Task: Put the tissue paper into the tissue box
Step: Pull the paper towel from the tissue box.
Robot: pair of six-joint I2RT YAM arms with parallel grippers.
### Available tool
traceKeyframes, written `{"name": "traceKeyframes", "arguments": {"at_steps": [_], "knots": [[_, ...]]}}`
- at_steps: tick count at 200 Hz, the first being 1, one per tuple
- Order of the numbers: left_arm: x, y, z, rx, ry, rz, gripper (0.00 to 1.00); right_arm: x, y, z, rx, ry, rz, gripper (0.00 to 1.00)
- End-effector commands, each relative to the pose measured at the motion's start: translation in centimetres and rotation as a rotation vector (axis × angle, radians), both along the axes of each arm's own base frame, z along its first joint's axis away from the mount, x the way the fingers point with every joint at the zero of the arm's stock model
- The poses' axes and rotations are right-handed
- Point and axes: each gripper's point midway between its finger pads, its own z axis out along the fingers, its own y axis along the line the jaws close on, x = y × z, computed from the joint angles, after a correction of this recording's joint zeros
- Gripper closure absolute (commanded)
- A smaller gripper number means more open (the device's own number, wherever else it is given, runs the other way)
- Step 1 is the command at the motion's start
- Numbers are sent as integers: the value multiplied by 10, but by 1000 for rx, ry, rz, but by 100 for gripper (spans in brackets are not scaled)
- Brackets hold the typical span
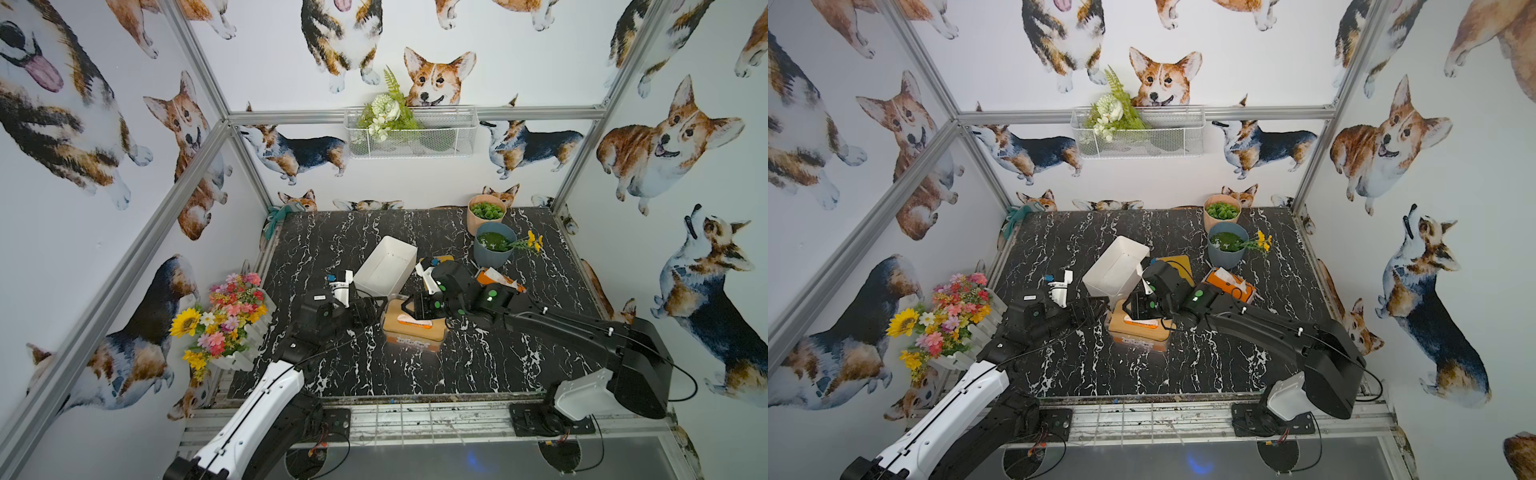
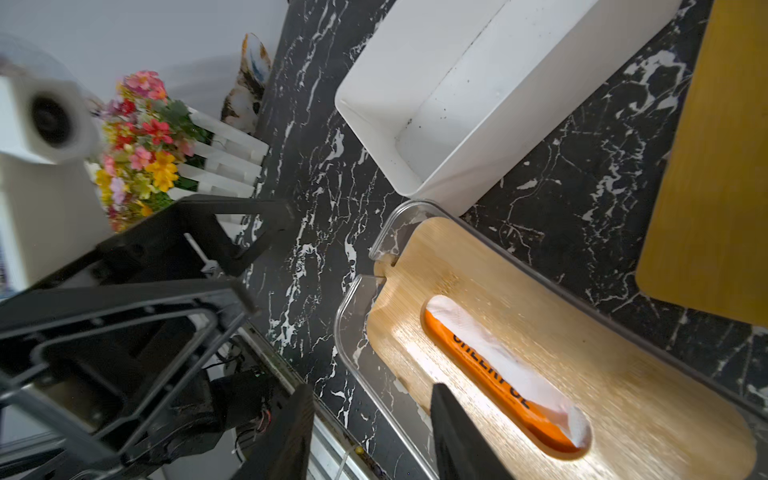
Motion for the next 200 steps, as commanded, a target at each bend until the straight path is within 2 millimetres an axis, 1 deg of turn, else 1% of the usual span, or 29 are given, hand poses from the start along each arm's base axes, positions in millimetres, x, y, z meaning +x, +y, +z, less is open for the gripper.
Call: {"name": "traceKeyframes", "arguments": {"at_steps": [1, 21, 45, 61, 82, 121, 140, 174, 200], "knots": [[0, 10, -4, 56, 6, 9, 0, 7, -2, -18, -118, -17, -99, 52], [1, 18, -8, 49, 37, 10, 0, 6, 2, -30, -154, -11, -132, 53], [5, 31, -14, 44, 88, 19, 0, 3, -1, -43, -168, -3, -180, 52], [6, 36, -17, 52, 118, 14, 0, 1, -5, -52, -172, 8, -209, 52], [9, 37, -22, 69, 144, -1, 0, 1, -11, -61, -189, 21, -246, 52], [13, 37, -26, 95, 158, -31, 0, 4, -21, -69, -235, 27, -307, 54], [14, 37, -26, 106, 139, -43, 0, 4, -20, -72, -243, 32, -308, 56], [12, 39, -34, 129, 132, -37, 0, 4, -22, -80, -264, 42, -317, 57], [13, 40, -33, 133, 125, -36, 0, 5, -22, -84, -275, 44, -325, 58]]}}
